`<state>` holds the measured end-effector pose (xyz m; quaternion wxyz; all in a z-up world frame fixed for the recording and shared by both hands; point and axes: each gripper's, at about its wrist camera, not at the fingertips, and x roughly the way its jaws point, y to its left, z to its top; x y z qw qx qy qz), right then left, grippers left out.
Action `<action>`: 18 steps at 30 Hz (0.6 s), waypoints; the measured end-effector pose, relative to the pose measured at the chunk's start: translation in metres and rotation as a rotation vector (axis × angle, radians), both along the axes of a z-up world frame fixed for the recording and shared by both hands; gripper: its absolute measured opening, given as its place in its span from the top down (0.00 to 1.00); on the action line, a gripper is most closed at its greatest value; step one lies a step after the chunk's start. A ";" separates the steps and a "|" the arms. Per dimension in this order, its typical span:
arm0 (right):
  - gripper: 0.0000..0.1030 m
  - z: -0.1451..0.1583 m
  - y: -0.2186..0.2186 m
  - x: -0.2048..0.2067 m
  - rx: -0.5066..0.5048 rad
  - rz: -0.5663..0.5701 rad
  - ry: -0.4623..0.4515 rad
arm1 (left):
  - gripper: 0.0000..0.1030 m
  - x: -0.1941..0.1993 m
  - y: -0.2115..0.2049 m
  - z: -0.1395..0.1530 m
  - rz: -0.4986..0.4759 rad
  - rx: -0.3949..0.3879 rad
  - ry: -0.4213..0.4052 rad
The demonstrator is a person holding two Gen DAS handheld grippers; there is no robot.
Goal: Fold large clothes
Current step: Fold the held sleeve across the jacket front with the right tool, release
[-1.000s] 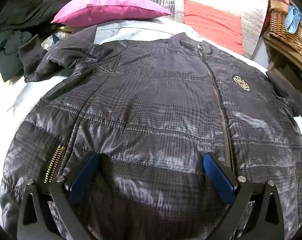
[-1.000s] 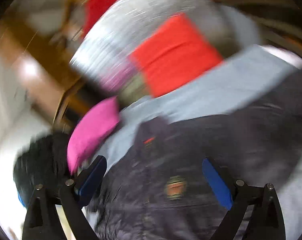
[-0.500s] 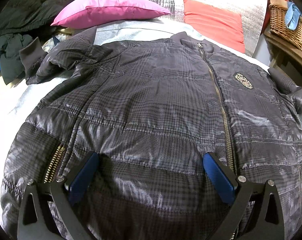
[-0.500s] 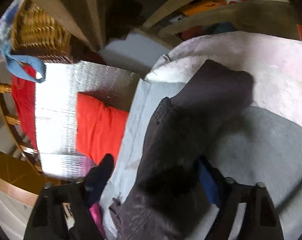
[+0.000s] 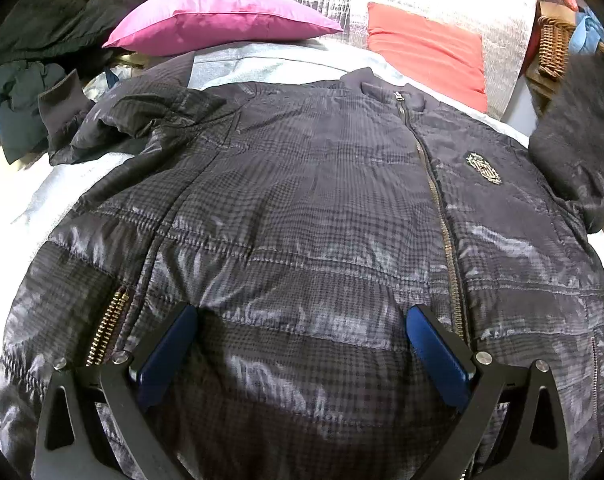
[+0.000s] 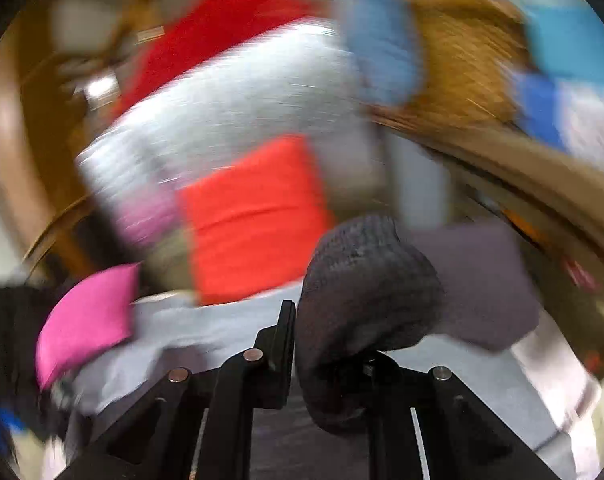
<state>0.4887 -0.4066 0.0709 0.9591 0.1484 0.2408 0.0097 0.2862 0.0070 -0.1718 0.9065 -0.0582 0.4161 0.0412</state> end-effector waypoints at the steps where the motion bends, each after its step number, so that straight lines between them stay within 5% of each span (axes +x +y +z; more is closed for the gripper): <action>1: 0.85 0.009 0.030 -0.006 -0.017 0.049 -0.016 | 0.00 0.000 0.000 0.000 0.000 -0.003 -0.001; 3: 0.84 0.014 0.089 -0.014 -0.011 0.160 -0.018 | 0.00 0.000 0.001 0.000 0.000 -0.007 -0.002; 5: 0.72 0.003 0.135 -0.025 0.003 0.251 0.014 | 0.00 0.000 0.001 0.000 0.000 -0.009 -0.002; 7: 0.01 -0.024 0.182 -0.025 0.026 0.355 0.075 | 0.00 0.000 0.001 0.000 -0.001 -0.013 -0.003; 11: 0.00 -0.108 0.238 -0.016 0.083 0.431 0.232 | 0.00 -0.001 0.002 0.000 -0.001 -0.013 -0.003; 14: 0.00 -0.155 0.235 -0.013 0.142 0.398 0.324 | 0.00 0.000 0.001 0.000 -0.001 -0.012 -0.003; 18: 0.00 -0.165 0.202 -0.041 0.215 0.366 0.304 | 0.00 0.001 -0.001 -0.001 0.002 0.004 0.001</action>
